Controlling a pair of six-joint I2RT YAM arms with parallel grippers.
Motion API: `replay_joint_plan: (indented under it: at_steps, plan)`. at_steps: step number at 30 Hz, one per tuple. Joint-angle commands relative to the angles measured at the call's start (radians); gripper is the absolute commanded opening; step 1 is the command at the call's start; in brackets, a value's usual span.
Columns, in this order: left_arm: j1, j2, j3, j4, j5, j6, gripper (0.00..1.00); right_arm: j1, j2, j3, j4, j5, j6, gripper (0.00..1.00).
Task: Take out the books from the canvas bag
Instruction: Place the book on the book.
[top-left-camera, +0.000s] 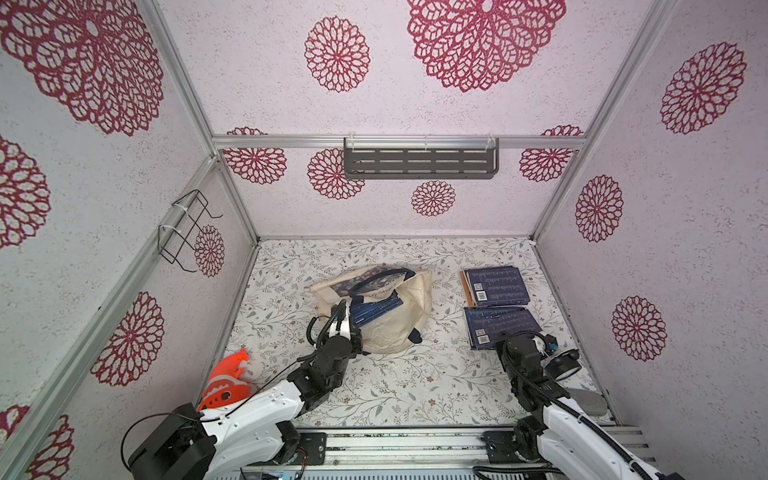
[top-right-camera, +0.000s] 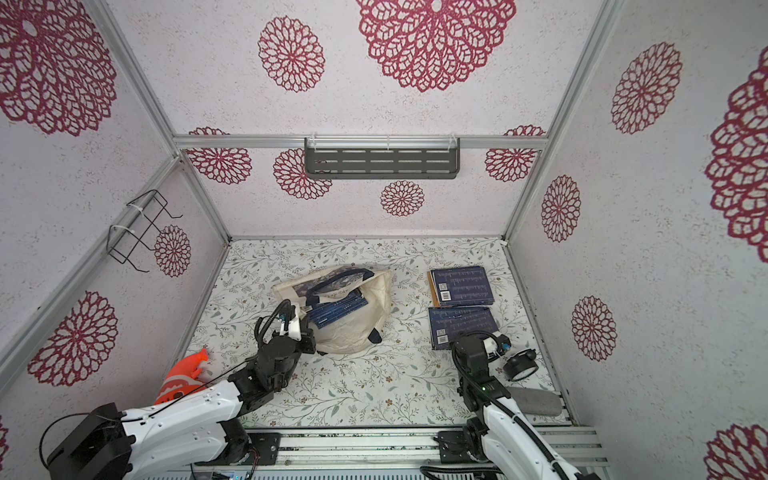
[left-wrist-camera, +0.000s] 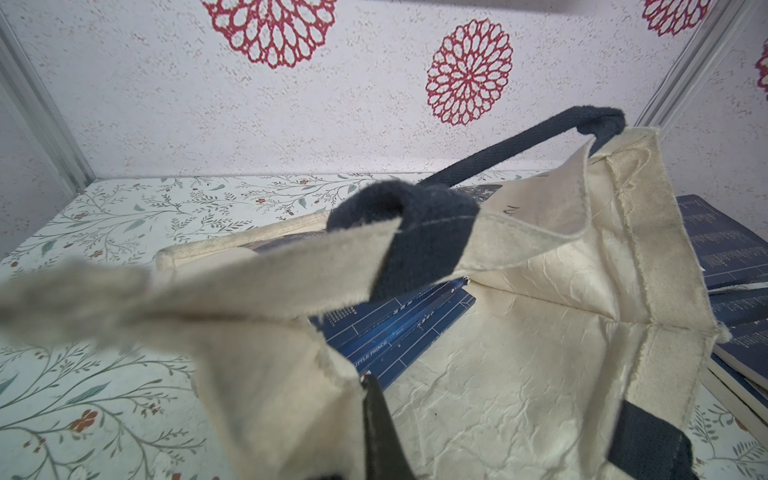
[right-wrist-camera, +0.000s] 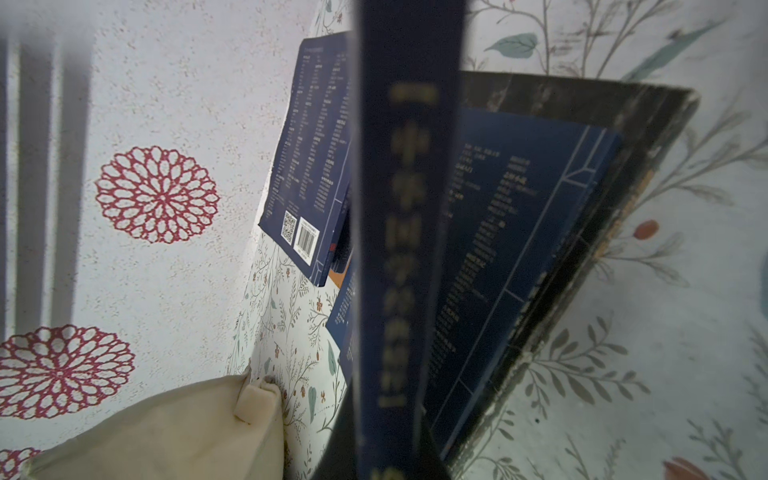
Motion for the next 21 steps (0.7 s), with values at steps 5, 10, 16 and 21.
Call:
replay_joint_plan:
  at_steps: [5,10,16,21]
  plan:
    - [-0.026,0.006,0.03,0.015,0.006,0.003,0.0,-0.058,0.088,0.005,0.121,-0.107,0.043,0.0]
    - [-0.026,0.008,0.032,0.014,0.006,0.003,0.0,-0.071,0.116,0.007,0.128,-0.113,0.063,0.02]
    - [-0.027,0.009,0.032,0.015,0.006,0.002,0.0,-0.098,0.141,0.009,0.134,-0.125,0.08,0.07]
    - [-0.029,0.008,0.033,0.015,0.007,0.002,0.0,-0.13,0.17,0.018,0.135,-0.164,0.08,0.2]
